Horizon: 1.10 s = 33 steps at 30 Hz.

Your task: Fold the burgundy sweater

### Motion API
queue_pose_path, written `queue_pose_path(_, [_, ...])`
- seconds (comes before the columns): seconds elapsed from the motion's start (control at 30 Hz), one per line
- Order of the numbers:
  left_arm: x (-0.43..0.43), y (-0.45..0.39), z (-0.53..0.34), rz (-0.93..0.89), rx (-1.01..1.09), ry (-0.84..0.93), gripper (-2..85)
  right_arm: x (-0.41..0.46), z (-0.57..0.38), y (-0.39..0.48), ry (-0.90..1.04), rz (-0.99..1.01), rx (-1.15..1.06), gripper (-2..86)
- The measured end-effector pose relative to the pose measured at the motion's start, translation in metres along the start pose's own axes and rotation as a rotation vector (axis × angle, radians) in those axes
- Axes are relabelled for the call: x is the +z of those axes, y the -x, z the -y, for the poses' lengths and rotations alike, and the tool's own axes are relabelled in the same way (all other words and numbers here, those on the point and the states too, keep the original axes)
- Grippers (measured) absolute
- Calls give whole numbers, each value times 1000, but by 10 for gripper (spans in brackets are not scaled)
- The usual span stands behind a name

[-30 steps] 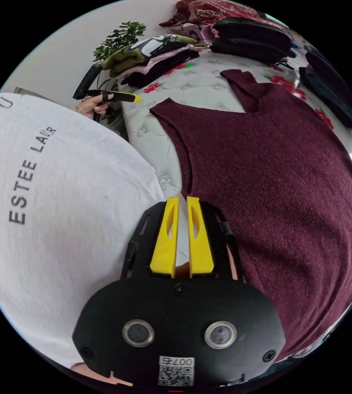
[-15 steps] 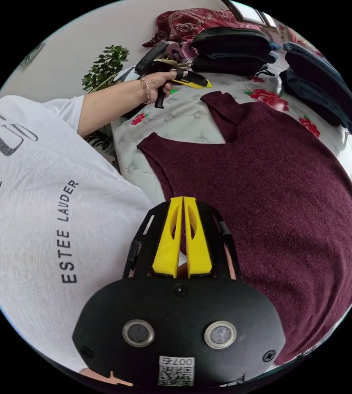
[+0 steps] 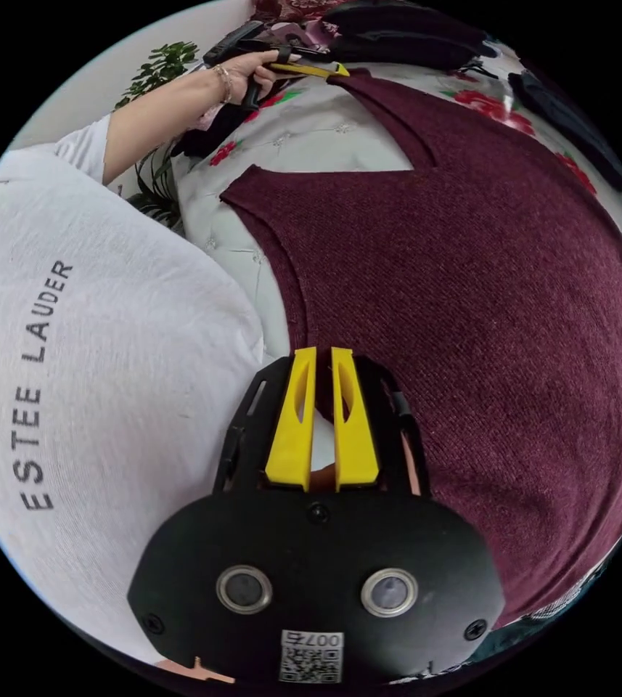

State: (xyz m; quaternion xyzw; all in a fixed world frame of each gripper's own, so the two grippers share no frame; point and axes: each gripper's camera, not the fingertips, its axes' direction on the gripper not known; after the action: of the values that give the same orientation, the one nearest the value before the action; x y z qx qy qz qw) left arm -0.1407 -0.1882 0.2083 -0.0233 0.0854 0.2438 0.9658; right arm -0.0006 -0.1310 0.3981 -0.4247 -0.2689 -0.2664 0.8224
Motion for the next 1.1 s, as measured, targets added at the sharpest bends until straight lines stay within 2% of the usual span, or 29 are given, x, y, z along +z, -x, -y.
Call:
queue_pose_path(0.17, [-23,-49,2,-238,90,-120,-8,-43,-16,-12,-160,-2,92,0])
queue_pose_path(0.23, [-20,-95,7,-358,177,-130,-7,-53,-24,-14,-195,-14,119,0])
queue_pose_path(0.37, [11,-176,11,-440,294,-101,-3,-63,-48,-17,-237,-25,173,-1])
queue_pose_path(0.5, [90,-242,4,-342,339,-69,30,-64,-70,-19,-250,-3,236,-1])
queue_pose_path(0.6, [164,-257,-7,-285,327,162,103,-67,-89,-18,-288,25,292,-1])
queue_pose_path(0.67, [177,-256,-19,-289,291,212,126,-71,-105,-15,-307,23,314,-1])
queue_pose_path(0.77, [140,-250,-41,-320,319,94,125,-73,-121,-16,-326,15,339,-1])
queue_pose_path(0.87, [78,-225,-75,-220,365,-57,107,-75,-128,-19,-343,19,339,-2])
queue_pose_path(0.97, [26,-180,-118,0,312,-90,97,-76,-125,-20,-350,36,311,-2])
queue_pose_path(1.1, [-26,-119,-184,282,150,-23,114,-78,-116,-15,-348,50,260,-2])
